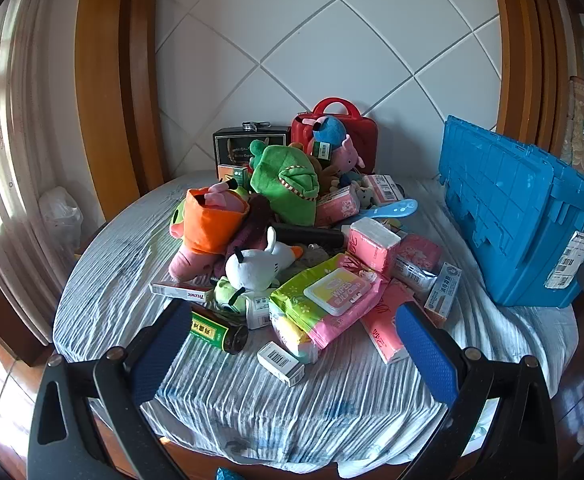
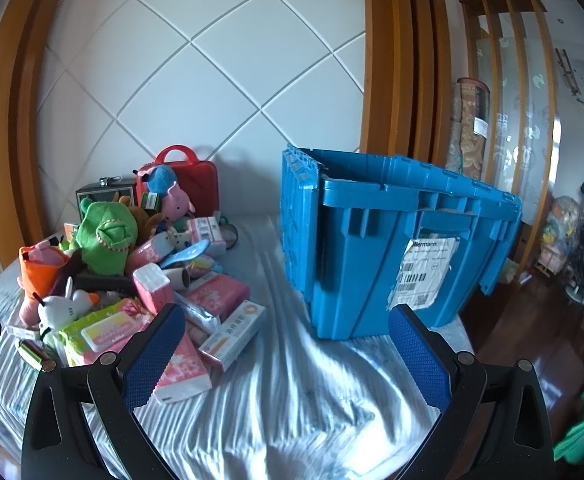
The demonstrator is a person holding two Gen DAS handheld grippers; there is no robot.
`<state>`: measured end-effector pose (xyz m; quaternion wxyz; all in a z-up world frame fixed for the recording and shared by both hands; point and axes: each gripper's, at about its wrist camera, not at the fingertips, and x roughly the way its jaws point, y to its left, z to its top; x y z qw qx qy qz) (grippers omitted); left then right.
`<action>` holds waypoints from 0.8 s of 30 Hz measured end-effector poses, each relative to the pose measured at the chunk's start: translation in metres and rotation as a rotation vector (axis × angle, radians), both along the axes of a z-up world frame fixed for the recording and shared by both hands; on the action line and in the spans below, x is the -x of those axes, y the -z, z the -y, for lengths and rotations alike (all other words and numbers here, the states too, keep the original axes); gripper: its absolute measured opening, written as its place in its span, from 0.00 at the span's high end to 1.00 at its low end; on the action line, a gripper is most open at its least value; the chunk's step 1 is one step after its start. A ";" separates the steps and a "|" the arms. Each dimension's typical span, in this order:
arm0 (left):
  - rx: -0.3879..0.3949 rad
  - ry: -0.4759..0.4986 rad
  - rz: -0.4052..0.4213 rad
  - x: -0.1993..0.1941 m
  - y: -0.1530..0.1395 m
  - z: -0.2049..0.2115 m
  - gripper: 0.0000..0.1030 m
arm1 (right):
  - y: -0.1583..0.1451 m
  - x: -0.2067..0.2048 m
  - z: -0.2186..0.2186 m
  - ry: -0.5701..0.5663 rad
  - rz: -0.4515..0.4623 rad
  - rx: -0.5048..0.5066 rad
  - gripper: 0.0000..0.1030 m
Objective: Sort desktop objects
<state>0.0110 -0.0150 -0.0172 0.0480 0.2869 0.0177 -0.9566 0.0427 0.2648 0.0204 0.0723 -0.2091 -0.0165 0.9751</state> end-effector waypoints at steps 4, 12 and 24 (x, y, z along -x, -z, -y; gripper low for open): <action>-0.002 -0.009 0.011 0.003 0.003 0.003 0.00 | 0.004 0.004 0.000 -0.003 0.009 0.001 0.00; -0.011 -0.056 0.064 0.012 0.019 0.029 0.00 | 0.020 0.019 0.012 -0.031 0.059 0.007 0.00; -0.004 -0.216 0.259 0.040 0.099 0.137 0.02 | 0.081 0.062 0.095 -0.232 0.252 -0.003 0.00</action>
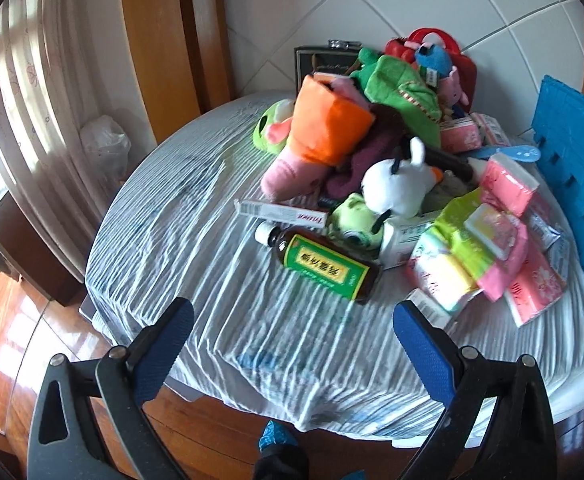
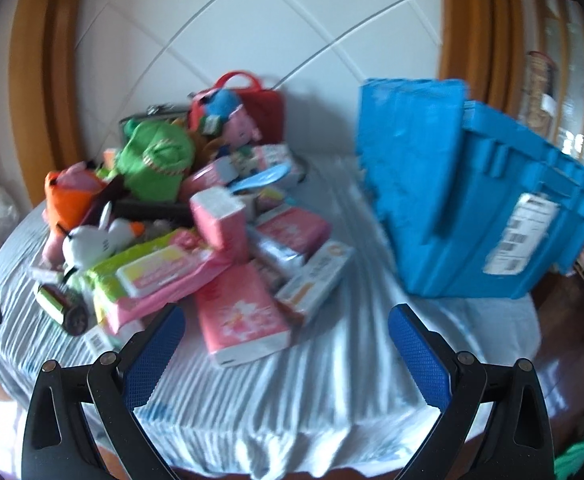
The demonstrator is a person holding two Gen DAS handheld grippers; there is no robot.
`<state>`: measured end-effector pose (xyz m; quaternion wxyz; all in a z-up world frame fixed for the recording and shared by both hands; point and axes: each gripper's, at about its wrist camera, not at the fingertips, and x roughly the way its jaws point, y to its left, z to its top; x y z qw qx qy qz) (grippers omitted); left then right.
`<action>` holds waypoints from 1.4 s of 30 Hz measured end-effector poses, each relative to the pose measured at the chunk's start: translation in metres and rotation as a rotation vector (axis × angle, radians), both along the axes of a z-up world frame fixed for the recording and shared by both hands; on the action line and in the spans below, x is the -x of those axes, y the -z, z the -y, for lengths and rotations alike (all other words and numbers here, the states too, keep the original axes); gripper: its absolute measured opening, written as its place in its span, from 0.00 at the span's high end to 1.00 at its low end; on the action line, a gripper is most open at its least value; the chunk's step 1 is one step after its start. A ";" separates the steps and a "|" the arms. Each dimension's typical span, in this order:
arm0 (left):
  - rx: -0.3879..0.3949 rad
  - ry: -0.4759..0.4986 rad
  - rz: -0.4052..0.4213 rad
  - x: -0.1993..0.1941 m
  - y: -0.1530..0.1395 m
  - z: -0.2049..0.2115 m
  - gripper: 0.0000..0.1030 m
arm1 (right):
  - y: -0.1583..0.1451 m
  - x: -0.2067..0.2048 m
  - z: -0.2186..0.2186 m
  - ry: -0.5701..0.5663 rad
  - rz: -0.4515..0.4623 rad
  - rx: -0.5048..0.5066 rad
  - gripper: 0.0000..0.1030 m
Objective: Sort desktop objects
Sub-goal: 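Grasp the brown medicine bottle with the left tool while the right tool reaches for the small white box, then lift the bottle with the left tool while the right tool grasps and lifts the white box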
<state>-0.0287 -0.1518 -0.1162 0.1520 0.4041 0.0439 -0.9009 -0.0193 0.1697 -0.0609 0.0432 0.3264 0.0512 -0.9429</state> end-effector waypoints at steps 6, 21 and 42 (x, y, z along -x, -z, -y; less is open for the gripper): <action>-0.063 0.008 0.081 0.029 0.035 0.028 0.04 | 0.036 0.019 0.056 -0.089 0.128 0.025 0.00; -0.114 0.048 0.219 0.124 0.088 0.021 0.04 | 0.093 0.030 0.121 -0.212 0.332 -0.005 0.12; -0.063 0.112 0.280 0.093 0.104 0.067 0.49 | 0.134 0.049 0.179 -0.347 0.436 0.014 0.57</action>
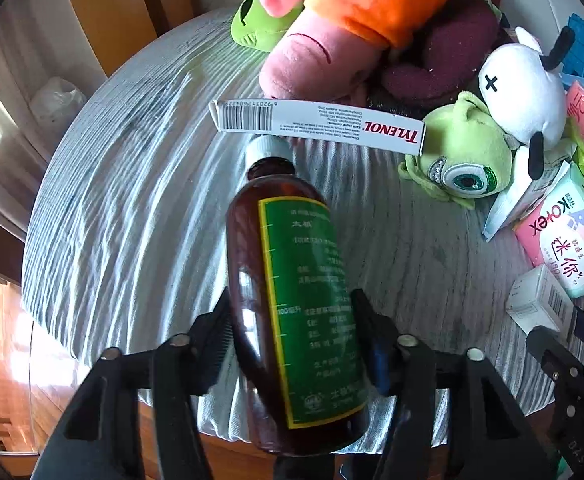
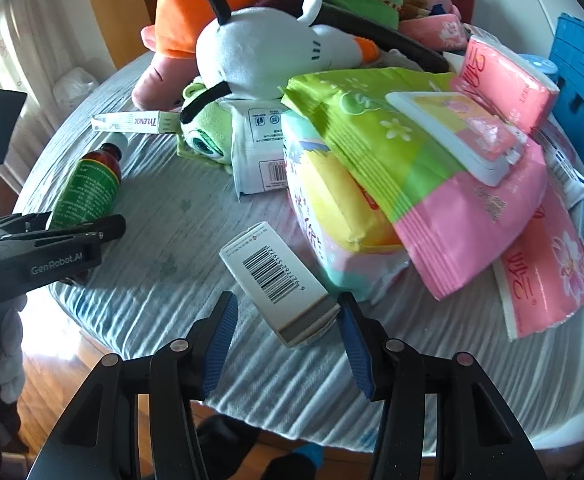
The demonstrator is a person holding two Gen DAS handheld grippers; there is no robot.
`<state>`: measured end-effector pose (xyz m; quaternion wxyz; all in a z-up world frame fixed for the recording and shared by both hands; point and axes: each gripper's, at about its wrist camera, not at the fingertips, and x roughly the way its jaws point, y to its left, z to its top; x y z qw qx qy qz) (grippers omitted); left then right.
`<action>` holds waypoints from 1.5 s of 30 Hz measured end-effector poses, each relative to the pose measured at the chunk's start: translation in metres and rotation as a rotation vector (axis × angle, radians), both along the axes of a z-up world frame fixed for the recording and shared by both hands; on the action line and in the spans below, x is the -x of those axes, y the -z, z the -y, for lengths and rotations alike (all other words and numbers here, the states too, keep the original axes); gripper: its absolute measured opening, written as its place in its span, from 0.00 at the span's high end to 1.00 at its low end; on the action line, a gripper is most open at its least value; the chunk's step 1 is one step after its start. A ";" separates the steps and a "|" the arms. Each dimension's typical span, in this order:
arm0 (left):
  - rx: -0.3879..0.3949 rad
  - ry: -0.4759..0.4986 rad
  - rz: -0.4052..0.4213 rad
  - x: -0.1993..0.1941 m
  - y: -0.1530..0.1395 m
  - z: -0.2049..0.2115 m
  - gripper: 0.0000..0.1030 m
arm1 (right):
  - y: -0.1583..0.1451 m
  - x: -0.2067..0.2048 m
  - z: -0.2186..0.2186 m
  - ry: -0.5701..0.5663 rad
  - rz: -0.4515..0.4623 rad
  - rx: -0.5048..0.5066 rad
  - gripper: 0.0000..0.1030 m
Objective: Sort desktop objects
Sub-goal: 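Lift the bottle with the left tool while the right tool grasps and lifts the white box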
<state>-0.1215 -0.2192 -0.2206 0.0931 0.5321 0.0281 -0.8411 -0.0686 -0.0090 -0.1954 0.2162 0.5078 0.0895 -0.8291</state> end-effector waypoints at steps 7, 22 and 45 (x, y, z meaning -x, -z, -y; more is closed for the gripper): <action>0.010 0.000 -0.106 -0.023 -0.040 0.008 0.50 | -0.034 -0.007 0.018 -0.094 -0.055 0.095 0.69; 0.041 0.036 -0.441 -0.010 -0.155 0.034 0.51 | -0.133 0.013 0.046 -0.058 -0.337 0.149 0.69; -0.081 0.462 -0.730 0.061 -0.271 -0.252 0.51 | -0.292 0.073 -0.222 0.392 -0.761 0.030 0.69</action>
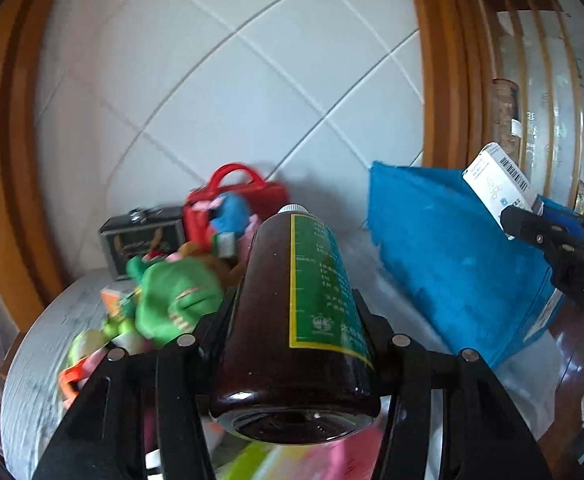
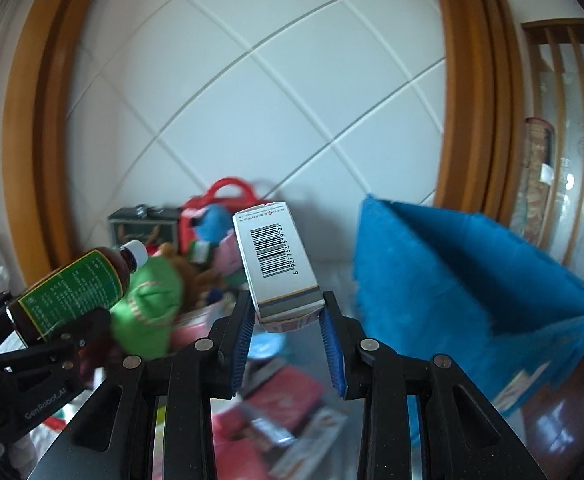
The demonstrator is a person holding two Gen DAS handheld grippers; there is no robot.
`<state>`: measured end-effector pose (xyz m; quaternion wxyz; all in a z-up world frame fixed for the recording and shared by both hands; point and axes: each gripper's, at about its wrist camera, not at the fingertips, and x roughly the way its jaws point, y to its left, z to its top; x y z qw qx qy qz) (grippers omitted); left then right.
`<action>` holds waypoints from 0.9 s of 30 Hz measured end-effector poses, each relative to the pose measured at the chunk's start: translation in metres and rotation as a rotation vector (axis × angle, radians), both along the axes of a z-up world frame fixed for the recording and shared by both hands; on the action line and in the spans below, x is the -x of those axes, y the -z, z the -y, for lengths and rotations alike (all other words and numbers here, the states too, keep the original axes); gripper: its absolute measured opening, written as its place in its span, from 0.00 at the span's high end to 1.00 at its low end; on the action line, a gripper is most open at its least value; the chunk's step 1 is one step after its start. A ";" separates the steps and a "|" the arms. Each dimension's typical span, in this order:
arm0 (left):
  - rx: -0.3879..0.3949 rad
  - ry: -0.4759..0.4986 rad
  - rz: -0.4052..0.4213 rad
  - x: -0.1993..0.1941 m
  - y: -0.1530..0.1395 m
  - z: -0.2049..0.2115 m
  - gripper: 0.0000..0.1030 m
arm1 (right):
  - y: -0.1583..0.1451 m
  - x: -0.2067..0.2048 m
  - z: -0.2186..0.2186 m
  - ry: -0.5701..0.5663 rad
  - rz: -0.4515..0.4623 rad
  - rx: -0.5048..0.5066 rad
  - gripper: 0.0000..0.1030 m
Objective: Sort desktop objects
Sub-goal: 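Lift the bottle with the left tool while the right tool grasps and lifts the white box, then lower both tools into the blue crate and open the right tool, dropping the white box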
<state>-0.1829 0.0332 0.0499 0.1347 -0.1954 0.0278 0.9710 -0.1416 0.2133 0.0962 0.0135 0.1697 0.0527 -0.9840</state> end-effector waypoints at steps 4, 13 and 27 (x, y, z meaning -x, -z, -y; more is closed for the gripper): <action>-0.005 0.033 -0.009 0.018 -0.028 -0.096 0.51 | -0.032 0.032 -0.096 0.018 -0.019 -0.011 0.69; -0.020 0.191 0.158 0.104 -0.109 -0.282 0.51 | -0.084 0.139 -0.250 0.073 0.085 -0.163 0.69; 0.252 0.228 0.787 0.240 0.007 -0.476 0.51 | 0.068 0.304 -0.381 0.162 0.822 -0.137 0.69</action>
